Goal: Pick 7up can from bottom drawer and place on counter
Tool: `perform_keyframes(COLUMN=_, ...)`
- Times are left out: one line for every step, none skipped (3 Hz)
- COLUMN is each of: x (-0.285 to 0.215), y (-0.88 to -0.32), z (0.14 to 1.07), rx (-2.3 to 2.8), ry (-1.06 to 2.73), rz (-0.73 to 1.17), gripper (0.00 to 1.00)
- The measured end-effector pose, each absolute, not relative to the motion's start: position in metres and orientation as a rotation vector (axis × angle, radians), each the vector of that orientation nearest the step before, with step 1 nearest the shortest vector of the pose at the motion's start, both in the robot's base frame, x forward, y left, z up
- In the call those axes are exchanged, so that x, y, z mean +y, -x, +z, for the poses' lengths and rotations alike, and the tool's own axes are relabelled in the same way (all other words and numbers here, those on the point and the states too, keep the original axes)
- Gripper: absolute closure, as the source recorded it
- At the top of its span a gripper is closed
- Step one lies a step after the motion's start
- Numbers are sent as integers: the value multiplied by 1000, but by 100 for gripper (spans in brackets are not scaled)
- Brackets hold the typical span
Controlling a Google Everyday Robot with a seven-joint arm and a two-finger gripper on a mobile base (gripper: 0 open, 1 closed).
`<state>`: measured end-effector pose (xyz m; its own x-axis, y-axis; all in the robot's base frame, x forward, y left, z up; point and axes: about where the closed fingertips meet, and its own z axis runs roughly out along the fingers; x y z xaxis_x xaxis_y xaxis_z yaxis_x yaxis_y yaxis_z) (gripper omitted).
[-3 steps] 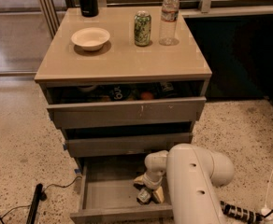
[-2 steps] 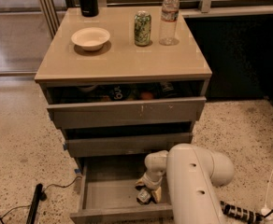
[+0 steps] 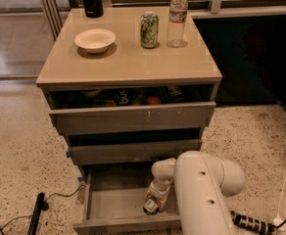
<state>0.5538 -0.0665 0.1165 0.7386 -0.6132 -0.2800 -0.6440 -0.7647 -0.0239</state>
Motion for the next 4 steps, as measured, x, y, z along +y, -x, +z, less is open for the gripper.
perform_keyframes(x=-67, y=-554, z=116, rx=1023, ry=2817, rz=390, gripper=97)
perform_keyframes(x=-67, y=-554, z=116, rx=1023, ry=2817, rz=390, gripper=100)
perform_keyframes(x=-66, y=-553, z=117, rx=1022, ry=2817, rz=391, gripper=100)
perform_keyframes(x=-68, y=-551, z=124, rx=1021, ry=2808, rz=381, gripper=100)
